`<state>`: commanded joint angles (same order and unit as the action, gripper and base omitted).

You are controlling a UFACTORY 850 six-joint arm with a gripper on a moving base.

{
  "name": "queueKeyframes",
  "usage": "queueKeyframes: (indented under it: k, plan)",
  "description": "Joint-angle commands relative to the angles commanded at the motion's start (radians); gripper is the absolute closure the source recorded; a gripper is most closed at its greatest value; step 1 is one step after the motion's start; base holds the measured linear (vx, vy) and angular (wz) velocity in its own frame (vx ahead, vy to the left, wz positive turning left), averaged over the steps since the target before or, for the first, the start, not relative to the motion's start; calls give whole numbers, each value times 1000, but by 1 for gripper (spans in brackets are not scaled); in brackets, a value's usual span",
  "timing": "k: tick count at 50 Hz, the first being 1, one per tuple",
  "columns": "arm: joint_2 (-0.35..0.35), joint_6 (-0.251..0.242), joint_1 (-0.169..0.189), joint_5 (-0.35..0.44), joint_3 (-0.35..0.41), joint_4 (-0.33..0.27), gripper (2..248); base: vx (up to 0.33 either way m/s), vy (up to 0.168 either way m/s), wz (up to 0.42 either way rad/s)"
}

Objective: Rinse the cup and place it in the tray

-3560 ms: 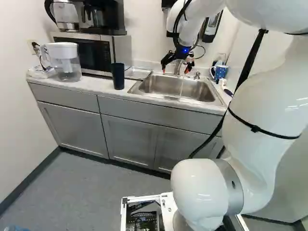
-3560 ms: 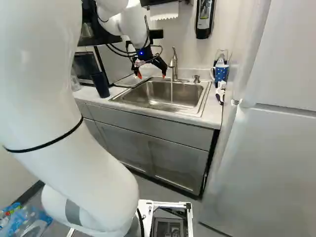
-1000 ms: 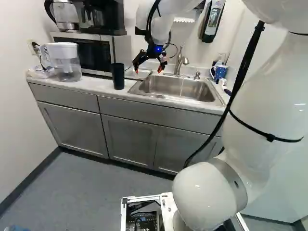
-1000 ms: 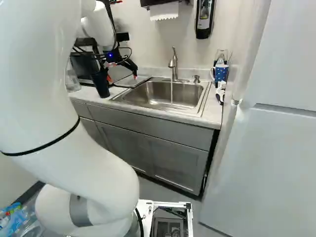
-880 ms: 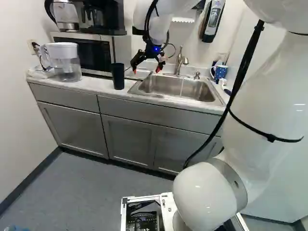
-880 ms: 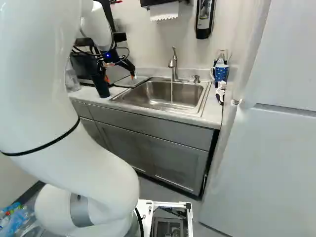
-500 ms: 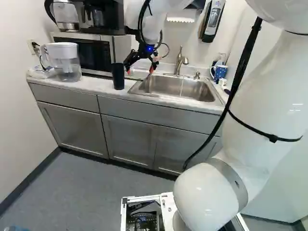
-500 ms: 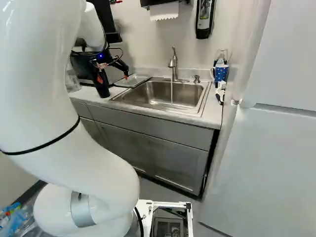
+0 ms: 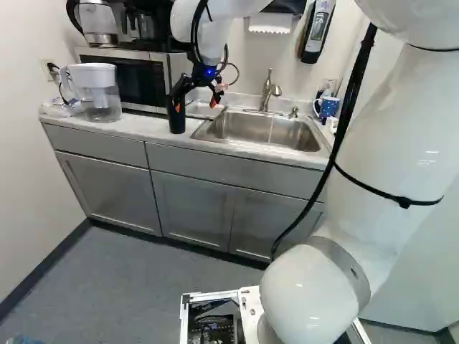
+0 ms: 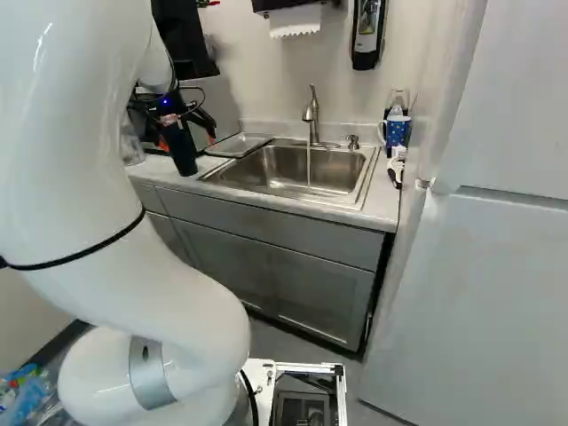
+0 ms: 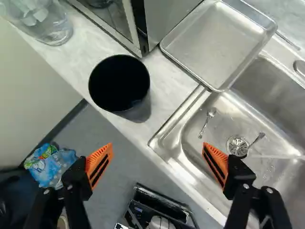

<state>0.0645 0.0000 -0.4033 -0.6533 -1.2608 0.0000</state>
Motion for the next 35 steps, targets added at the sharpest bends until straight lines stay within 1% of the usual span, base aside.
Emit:
queueKeyframes:
  k: [6, 10, 20, 35]
  plan:
    - [12, 0, -18, 0, -13, 0, 3, 0, 0, 0]
    - [15, 0, -23, 0, -16, 0, 3, 0, 0, 0]
    - [16, 0, -24, 9, -17, 0, 3, 0, 0, 0]
    - [18, 0, -24, 73, -17, 0, 3, 0, 0, 0]
